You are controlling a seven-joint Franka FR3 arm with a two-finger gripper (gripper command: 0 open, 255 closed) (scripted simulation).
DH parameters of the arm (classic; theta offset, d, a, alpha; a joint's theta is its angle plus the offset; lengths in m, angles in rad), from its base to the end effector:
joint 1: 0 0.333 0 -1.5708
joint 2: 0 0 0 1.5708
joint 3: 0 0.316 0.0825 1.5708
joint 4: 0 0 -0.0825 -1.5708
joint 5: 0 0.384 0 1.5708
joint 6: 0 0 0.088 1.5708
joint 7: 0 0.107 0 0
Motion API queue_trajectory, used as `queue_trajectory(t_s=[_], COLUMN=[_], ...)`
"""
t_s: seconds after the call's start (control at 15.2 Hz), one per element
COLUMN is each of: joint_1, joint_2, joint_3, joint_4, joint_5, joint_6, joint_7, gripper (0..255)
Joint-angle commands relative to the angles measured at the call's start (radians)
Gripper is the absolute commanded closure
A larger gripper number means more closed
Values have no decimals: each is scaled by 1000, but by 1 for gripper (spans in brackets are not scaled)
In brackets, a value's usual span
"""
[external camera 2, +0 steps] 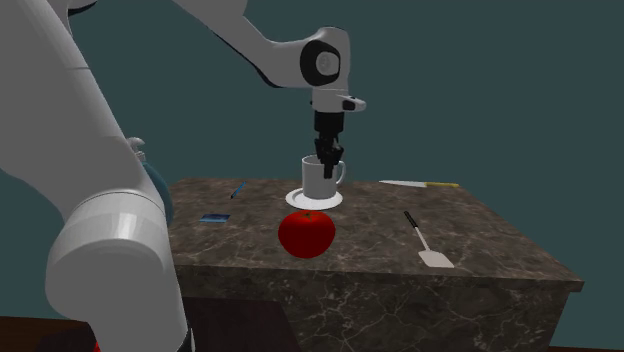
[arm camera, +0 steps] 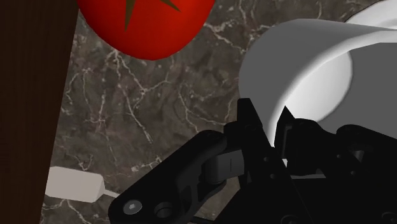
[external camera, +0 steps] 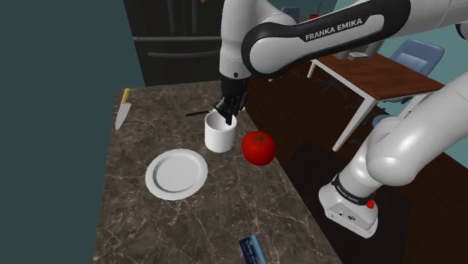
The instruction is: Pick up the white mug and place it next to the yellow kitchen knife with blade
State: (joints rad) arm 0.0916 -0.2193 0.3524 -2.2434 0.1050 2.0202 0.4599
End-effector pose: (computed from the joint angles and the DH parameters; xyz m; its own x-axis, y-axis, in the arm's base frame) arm 0.4309 0.2175 0.4512 0.9973 -0.0705 -0.0223 -0.0707 -0.9974 -0.0098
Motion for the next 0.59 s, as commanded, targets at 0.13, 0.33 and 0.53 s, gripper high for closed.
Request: queue_trajectory(t_s=[0.13,0.33,0.53], joint_1=[-1,-2,-2], joint_2=[-15,-24,-31], joint_3=[-5,-8,-11], joint_4=[42,74,108], joint_5=[2,2,2], joint_6=[-57,-98,-139], joint_7=[-2,-3,-3], gripper=[255,255,255])
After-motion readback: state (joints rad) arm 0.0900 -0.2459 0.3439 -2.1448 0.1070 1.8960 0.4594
